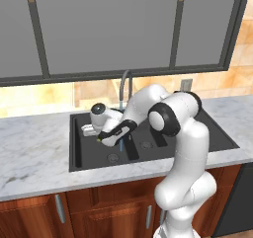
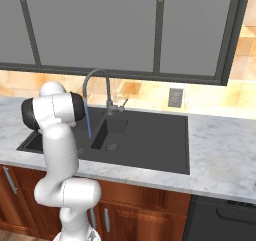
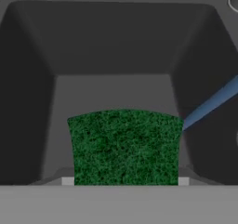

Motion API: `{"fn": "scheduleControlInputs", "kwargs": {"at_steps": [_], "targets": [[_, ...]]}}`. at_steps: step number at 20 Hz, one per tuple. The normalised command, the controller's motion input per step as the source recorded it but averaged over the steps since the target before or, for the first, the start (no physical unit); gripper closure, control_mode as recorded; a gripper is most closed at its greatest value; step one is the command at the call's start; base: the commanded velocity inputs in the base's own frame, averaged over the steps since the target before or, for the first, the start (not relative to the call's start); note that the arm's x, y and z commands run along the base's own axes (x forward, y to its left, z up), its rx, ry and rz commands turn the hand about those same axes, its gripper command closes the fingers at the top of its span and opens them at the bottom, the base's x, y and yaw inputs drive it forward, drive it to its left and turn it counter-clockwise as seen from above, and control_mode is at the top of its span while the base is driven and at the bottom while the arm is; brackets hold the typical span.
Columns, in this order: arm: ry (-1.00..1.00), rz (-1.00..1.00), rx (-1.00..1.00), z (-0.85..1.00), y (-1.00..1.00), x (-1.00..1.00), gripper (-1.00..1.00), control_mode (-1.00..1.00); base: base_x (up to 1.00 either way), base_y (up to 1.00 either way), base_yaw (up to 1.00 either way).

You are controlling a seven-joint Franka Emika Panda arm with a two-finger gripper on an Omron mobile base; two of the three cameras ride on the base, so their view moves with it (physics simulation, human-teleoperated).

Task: Soak the sponge with water for a few seconds and then drop it inside the sink.

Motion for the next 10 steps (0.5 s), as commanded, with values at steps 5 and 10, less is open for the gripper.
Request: {"fn": "scheduleControlInputs", "kwargs": {"at_steps": [5,10], "targets": [[0.00,0.04,0.24,0.00,0.04,0.01,1.00,-1.00,0.00,0.00,0.00],[0.01,0.06,0.15,0.00,0.03,0.03,1.00,-1.00,0.00,0.00,0.00]]}}
